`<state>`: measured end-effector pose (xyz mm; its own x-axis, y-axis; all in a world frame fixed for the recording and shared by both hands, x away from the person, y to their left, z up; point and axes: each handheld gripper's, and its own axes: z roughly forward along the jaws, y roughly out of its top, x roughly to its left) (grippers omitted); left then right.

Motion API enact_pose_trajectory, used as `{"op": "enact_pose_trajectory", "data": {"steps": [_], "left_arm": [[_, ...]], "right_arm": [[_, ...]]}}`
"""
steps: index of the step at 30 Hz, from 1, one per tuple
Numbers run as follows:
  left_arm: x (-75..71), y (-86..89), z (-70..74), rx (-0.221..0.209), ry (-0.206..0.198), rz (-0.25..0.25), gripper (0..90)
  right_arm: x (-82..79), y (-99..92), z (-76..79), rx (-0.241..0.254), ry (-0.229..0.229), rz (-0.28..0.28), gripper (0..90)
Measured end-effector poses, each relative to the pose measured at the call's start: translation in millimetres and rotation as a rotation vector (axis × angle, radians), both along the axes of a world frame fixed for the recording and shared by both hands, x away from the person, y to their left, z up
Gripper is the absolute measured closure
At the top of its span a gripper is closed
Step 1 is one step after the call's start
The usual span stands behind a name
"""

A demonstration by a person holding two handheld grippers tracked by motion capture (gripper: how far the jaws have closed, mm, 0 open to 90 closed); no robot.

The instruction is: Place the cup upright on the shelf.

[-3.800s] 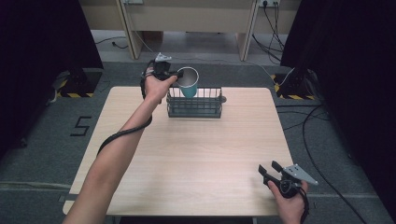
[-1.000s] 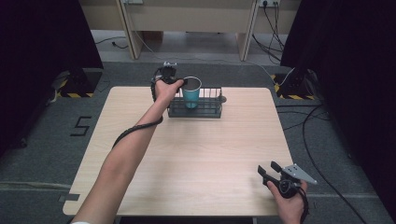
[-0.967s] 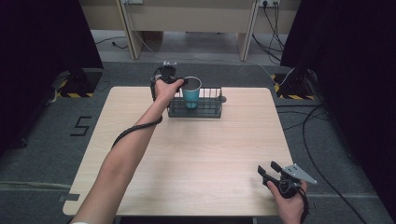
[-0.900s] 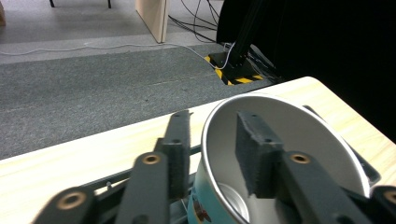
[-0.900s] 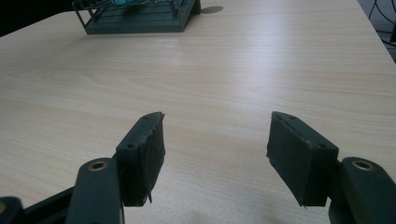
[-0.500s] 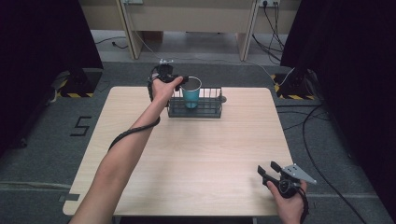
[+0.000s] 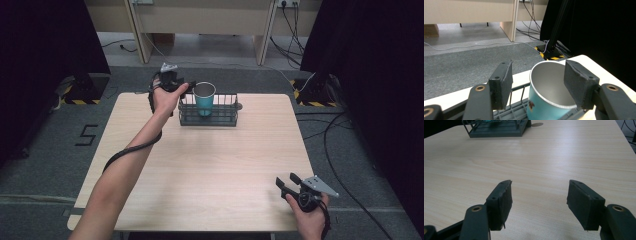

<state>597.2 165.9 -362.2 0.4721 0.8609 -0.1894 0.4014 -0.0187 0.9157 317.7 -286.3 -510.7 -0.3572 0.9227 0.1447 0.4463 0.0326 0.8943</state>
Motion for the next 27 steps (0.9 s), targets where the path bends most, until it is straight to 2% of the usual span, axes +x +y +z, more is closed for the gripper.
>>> {"op": "enact_pose_trajectory", "data": {"steps": [6,11,27], "left_arm": [[-19.6,14.4,-1.4,0.015,-0.027,-0.019,38.8],[-35.3,27.9,-2.7,0.022,-0.042,-0.015,38.2],[-87.6,64.8,-19.6,0.028,-0.086,-0.002,38.2]], "right_arm": [[0.3,0.0,-0.1,0.002,0.004,-0.003,37.2],[0.2,0.3,0.0,0.001,0.005,-0.005,37.3],[0.3,0.9,0.0,-0.004,0.004,-0.010,37.4]]}}
